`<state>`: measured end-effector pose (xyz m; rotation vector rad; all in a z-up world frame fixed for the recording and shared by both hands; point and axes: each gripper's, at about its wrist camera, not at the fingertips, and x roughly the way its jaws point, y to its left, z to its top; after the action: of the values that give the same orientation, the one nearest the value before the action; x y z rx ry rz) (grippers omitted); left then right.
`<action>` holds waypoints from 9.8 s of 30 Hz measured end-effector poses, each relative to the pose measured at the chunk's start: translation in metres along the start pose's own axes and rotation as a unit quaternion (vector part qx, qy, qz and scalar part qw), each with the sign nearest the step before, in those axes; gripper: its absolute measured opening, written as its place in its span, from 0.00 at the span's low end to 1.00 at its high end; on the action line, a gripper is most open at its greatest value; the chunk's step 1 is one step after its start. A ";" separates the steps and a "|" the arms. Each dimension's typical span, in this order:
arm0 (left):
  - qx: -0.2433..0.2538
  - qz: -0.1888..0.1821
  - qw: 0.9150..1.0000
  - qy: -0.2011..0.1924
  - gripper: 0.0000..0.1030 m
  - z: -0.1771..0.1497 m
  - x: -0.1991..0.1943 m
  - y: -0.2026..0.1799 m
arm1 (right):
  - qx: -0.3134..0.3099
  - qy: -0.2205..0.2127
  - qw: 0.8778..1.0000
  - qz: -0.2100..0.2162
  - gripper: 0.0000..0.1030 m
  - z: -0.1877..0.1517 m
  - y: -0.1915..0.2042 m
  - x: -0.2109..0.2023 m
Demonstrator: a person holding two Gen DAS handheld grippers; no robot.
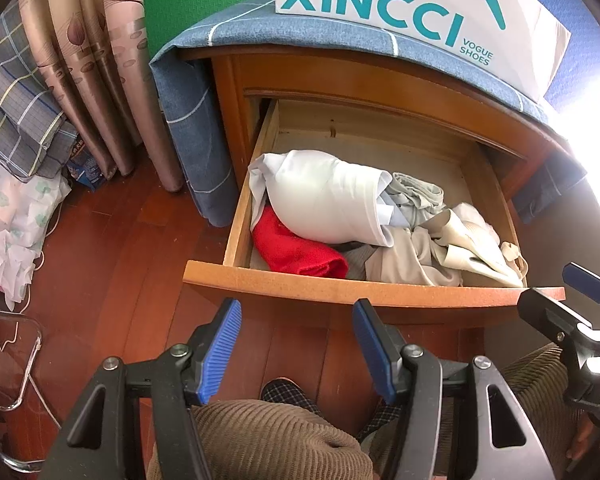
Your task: Take underwear out of drawer
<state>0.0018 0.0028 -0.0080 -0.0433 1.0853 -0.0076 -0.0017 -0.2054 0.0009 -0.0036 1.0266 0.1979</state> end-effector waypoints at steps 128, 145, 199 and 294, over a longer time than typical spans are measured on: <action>-0.069 -0.082 0.994 0.030 0.58 0.005 0.016 0.024 | 0.055 0.223 0.972 0.051 0.34 0.048 -0.077 0.130; -0.117 -0.118 0.986 0.024 0.68 0.057 0.013 0.022 | 0.079 0.166 0.982 0.048 0.26 0.035 -0.065 0.075; -0.031 -0.097 0.995 0.026 0.09 0.080 0.033 0.007 | 0.093 0.111 0.988 0.060 0.26 0.039 -0.067 0.058; 0.019 -0.020 0.998 -0.061 0.05 0.305 -0.026 -0.015 | 0.132 0.114 0.982 0.075 0.26 0.037 -0.076 0.064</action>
<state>0.2591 -0.0015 0.1576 -0.0306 0.9628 -0.0608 0.0742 -0.2657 -0.0407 0.2986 1.2766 0.2006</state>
